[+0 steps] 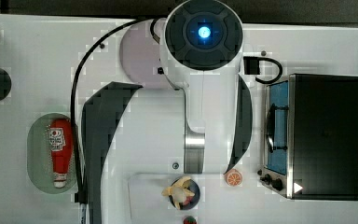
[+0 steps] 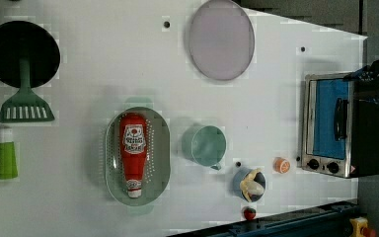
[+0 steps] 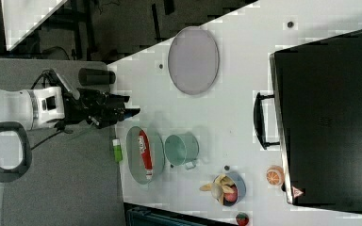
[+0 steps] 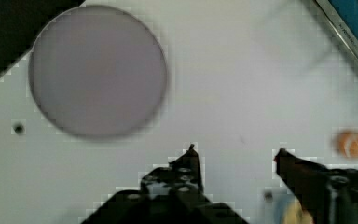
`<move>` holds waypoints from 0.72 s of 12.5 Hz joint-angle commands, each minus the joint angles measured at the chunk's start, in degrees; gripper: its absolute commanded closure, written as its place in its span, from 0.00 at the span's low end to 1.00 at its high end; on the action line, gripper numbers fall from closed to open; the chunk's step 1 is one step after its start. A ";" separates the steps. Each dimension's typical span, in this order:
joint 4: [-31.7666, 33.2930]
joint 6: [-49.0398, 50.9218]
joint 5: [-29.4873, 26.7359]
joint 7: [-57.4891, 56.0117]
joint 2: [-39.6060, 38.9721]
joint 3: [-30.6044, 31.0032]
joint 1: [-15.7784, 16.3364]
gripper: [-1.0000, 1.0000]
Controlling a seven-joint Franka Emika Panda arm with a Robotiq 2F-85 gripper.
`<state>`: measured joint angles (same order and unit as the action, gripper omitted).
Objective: Pick ketchup from strainer and place it on the table
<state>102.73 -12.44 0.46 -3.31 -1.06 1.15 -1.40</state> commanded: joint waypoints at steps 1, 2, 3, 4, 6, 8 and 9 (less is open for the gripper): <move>9.71 7.80 -2.76 2.15 17.56 2.38 -5.92 0.21; 9.76 7.69 -2.79 2.15 17.29 2.77 -5.78 0.10; 9.76 7.54 -3.10 2.15 16.84 3.50 -5.50 0.00; 9.76 6.73 -4.06 2.15 16.23 4.65 -4.98 0.00; 9.77 5.18 -4.86 2.16 14.73 8.12 -3.79 0.00; 9.77 4.20 -4.86 2.16 13.02 12.55 -2.84 0.00; 9.76 3.94 -4.85 2.20 12.08 15.08 -2.50 0.00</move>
<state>110.06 -9.19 -3.66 -3.26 14.38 12.38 -6.67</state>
